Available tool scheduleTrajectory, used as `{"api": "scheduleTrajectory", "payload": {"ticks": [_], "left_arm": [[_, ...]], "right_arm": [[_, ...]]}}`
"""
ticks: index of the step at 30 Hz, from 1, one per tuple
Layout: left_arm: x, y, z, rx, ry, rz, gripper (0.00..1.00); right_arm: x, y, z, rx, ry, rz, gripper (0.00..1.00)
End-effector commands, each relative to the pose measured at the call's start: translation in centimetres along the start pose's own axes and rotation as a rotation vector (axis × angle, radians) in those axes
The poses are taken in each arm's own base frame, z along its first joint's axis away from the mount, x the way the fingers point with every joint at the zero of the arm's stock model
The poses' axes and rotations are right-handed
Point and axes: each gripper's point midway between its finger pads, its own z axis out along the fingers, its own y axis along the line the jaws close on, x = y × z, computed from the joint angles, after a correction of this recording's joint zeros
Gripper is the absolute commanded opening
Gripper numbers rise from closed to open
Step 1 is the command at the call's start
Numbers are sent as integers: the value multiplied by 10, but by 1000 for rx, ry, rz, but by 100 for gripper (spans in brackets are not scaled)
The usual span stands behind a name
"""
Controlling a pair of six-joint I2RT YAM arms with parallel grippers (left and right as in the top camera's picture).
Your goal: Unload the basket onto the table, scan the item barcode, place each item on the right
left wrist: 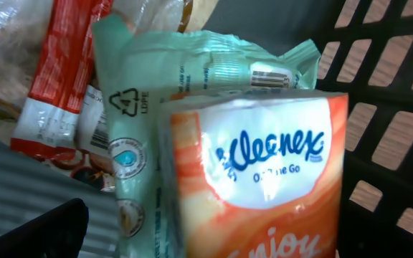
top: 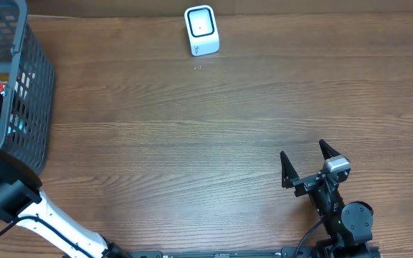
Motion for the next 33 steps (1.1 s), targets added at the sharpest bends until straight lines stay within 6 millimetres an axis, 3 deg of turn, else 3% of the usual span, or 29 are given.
{"api": "scheduleTrajectory", "payload": {"ticks": [1, 17, 21, 24, 33], "left_arm": [[9, 0, 14, -22, 55, 20, 100], [24, 9, 40, -51, 104, -6, 99], [23, 8, 42, -47, 97, -6, 83], [19, 2, 43, -7, 79, -2, 62], [13, 1, 34, -9, 52, 4, 36]], "right_arm": [[2, -2, 0, 6, -4, 3, 100], [2, -2, 0, 6, -4, 3, 100], [2, -2, 0, 6, -4, 3, 100], [2, -2, 0, 6, -4, 3, 100], [2, -2, 0, 6, -4, 3, 100]]}}
